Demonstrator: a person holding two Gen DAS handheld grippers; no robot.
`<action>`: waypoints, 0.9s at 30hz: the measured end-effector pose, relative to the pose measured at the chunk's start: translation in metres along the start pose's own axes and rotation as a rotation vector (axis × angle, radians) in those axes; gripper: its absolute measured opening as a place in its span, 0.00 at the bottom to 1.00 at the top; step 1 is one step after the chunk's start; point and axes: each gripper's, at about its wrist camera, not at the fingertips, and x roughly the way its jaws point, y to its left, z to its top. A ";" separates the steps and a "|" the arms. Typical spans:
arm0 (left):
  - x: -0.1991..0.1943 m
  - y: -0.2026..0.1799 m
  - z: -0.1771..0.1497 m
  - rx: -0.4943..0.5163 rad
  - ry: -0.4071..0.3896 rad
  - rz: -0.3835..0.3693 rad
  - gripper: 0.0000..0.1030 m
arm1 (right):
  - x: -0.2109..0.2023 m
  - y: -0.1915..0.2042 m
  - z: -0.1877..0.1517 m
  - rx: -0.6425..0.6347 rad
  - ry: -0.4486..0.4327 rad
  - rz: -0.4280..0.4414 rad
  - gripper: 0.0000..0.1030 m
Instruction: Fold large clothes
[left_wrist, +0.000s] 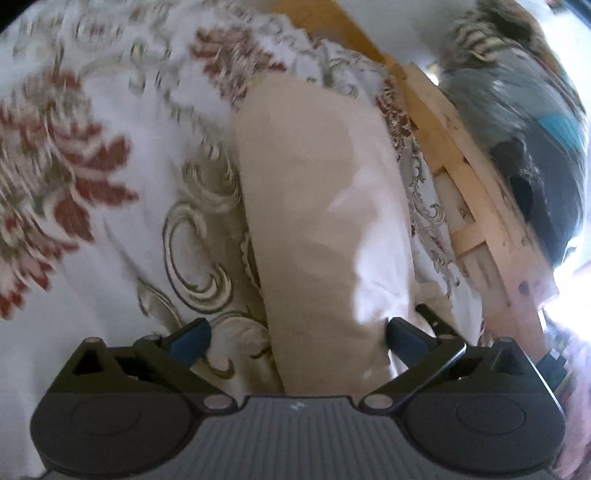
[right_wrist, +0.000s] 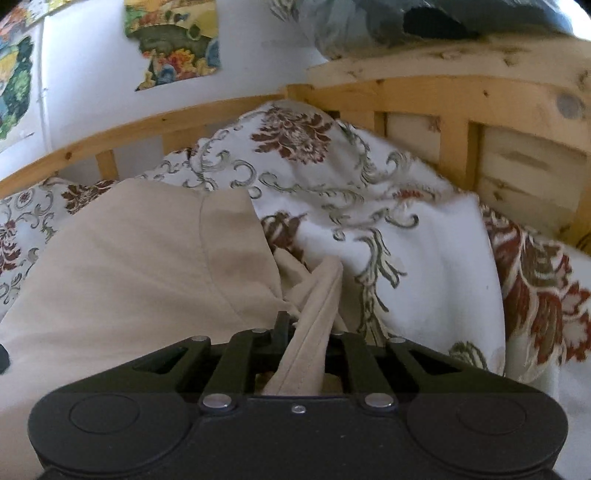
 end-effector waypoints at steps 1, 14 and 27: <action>0.003 0.000 0.001 -0.001 -0.003 -0.005 0.98 | 0.001 -0.001 -0.001 0.008 0.003 0.000 0.12; -0.044 -0.026 0.013 0.004 -0.024 0.038 0.25 | -0.005 0.006 -0.001 0.085 0.065 0.134 0.10; -0.151 0.063 0.024 0.082 -0.010 0.319 0.63 | -0.058 0.154 -0.032 -0.281 0.132 0.379 0.14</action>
